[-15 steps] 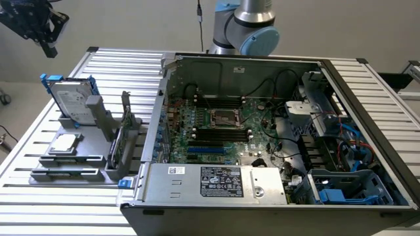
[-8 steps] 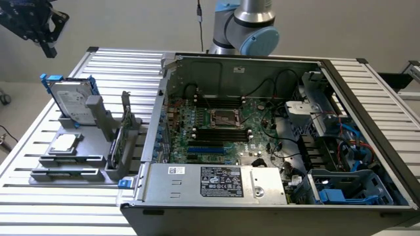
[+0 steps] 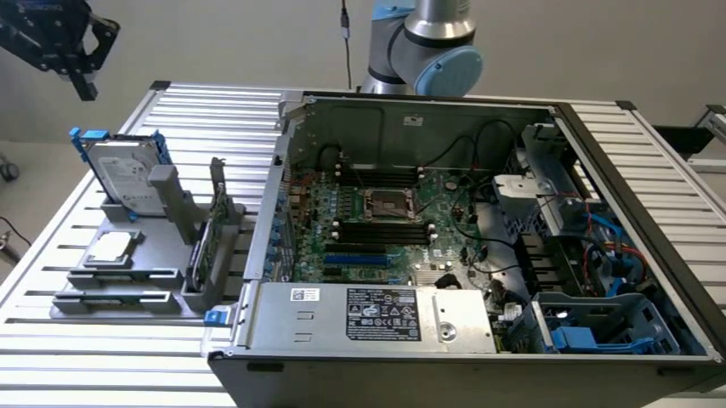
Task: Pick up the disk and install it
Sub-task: 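Pick up the disk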
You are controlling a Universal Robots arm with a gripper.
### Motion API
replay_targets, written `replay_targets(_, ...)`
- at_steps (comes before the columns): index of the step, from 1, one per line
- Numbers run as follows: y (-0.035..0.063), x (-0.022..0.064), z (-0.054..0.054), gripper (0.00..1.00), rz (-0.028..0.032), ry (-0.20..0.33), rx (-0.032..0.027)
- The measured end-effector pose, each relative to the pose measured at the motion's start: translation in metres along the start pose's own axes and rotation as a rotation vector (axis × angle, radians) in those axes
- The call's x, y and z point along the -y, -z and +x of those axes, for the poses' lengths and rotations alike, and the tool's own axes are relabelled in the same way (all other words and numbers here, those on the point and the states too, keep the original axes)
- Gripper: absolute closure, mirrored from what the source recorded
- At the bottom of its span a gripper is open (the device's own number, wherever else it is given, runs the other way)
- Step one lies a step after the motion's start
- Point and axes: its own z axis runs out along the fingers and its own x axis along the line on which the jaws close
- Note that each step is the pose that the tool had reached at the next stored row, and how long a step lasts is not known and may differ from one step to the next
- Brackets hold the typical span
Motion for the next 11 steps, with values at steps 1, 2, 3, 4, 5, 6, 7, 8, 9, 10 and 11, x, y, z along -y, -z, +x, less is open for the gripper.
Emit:
replay_targets(1, -0.0001, 0.0000, 0.0000, 0.89, 0.0007, 0.018, -0.0003)
replay_targets(2, -0.0002, 0.0000, 0.0000, 0.89, 0.0014, 0.037, -0.0005)
replay_targets(3, -0.0002, 0.0000, 0.0000, 0.89, 0.0020, 0.055, -0.0008)
replay_targets(4, -0.0003, 0.0000, 0.0000, 0.89, 0.0028, 0.073, -0.0011)
replay_targets(5, -0.0004, 0.0000, 0.0000, 0.89, 0.0034, 0.091, -0.0013)
replay_targets(6, -0.0005, 0.0000, 0.0000, 0.89, 0.0041, 0.109, -0.0016)
replay_targets(7, -0.0006, 0.0000, 0.0000, 0.89, 0.0048, 0.128, -0.0019)
replay_targets(8, -0.0007, 0.0000, 0.0000, 0.89, 0.0055, 0.146, -0.0022)
replay_targets(9, -0.0008, 0.0000, 0.0000, 0.89, 0.0062, 0.164, -0.0024)
replay_targets(10, -0.0009, 0.0000, 0.0000, 0.89, 0.0068, 0.182, -0.0027)
replay_targets(11, -0.0010, 0.0000, 0.0000, 0.89, 0.0075, 0.200, -0.0030)
